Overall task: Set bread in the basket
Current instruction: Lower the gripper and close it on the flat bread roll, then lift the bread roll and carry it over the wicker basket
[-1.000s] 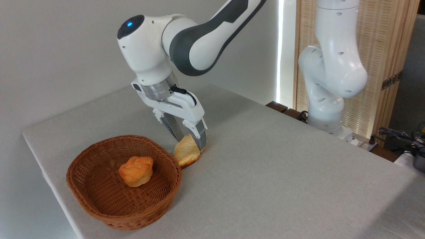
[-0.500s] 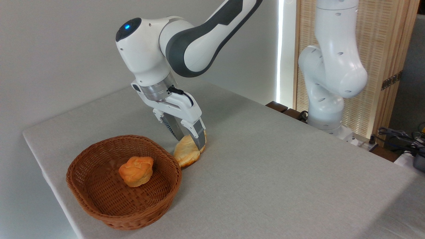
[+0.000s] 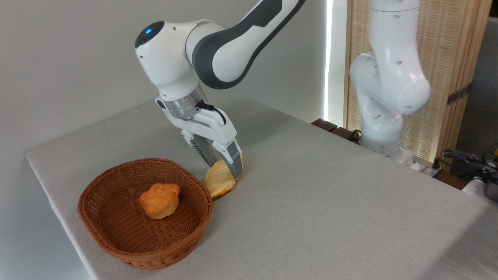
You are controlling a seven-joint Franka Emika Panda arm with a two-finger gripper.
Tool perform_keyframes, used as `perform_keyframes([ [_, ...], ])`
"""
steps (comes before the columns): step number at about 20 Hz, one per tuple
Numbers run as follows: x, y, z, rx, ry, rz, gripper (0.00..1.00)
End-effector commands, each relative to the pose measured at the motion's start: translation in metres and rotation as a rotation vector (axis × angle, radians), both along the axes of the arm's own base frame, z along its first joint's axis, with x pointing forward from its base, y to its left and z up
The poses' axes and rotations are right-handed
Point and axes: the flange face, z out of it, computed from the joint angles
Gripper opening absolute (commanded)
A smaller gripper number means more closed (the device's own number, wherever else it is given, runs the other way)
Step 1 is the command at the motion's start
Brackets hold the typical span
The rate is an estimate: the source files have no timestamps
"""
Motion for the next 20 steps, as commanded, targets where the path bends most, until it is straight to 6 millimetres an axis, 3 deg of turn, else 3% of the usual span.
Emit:
perform_keyframes([
  [1, 0.000, 0.000, 0.003, 0.020, 0.000, -0.001, 0.39],
  [12, -0.002, 0.000, 0.008, 0.018, 0.000, -0.005, 0.40],
  [17, -0.015, -0.015, 0.034, 0.021, 0.034, -0.057, 0.40],
  [20, -0.022, -0.040, 0.065, 0.013, 0.018, -0.106, 0.40],
])
